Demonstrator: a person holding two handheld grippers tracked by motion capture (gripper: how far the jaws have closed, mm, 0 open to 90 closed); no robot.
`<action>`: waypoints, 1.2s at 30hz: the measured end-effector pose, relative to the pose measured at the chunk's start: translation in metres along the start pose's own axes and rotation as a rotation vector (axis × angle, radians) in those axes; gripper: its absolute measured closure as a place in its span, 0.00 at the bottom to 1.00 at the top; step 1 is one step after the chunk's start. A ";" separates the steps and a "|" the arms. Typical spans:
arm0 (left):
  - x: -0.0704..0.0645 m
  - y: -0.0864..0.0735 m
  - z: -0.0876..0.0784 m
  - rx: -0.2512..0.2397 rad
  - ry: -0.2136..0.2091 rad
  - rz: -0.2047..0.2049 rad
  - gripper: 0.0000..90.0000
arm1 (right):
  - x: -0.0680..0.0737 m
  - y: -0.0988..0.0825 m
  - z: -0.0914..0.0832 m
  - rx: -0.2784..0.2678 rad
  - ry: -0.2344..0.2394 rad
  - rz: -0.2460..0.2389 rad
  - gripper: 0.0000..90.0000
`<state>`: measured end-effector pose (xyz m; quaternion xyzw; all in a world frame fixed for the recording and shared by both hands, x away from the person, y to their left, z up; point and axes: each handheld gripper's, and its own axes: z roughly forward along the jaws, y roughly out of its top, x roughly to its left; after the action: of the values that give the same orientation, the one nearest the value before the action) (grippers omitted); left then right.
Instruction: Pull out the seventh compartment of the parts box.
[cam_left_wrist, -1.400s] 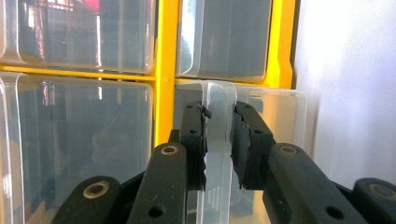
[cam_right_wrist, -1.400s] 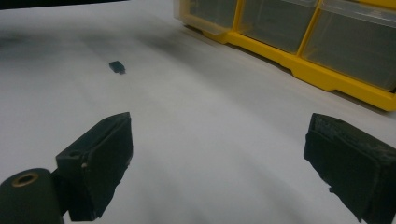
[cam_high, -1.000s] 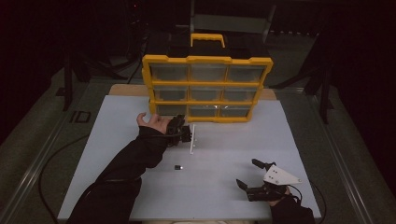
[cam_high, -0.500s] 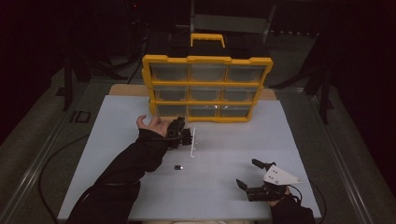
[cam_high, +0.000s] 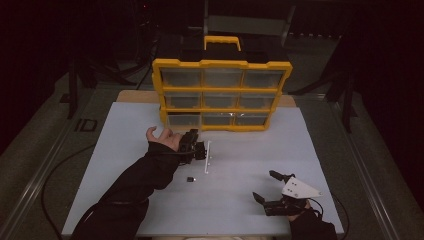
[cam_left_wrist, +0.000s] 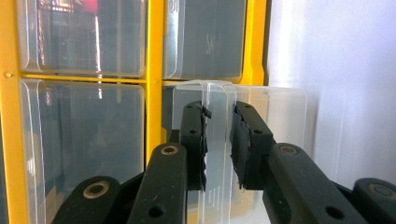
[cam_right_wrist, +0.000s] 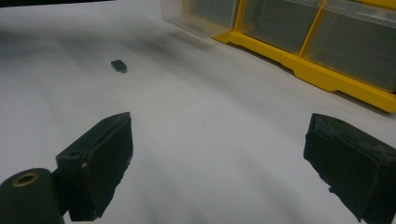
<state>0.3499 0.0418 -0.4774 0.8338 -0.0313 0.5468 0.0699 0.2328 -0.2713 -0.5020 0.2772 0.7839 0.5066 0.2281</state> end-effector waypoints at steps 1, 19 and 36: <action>0.000 0.000 -0.001 0.001 0.002 0.003 0.84 | 0.000 0.000 0.000 0.000 0.000 0.000 0.09; -0.004 0.000 -0.003 -0.008 0.011 -0.006 0.84 | 0.000 0.000 0.000 0.005 0.003 -0.001 0.09; -0.001 0.000 -0.006 -0.020 -0.015 0.016 0.84 | 0.001 0.000 0.001 0.007 0.001 0.000 0.09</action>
<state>0.3438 0.0423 -0.4763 0.8368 -0.0441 0.5408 0.0736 0.2332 -0.2701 -0.5026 0.2774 0.7857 0.5042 0.2268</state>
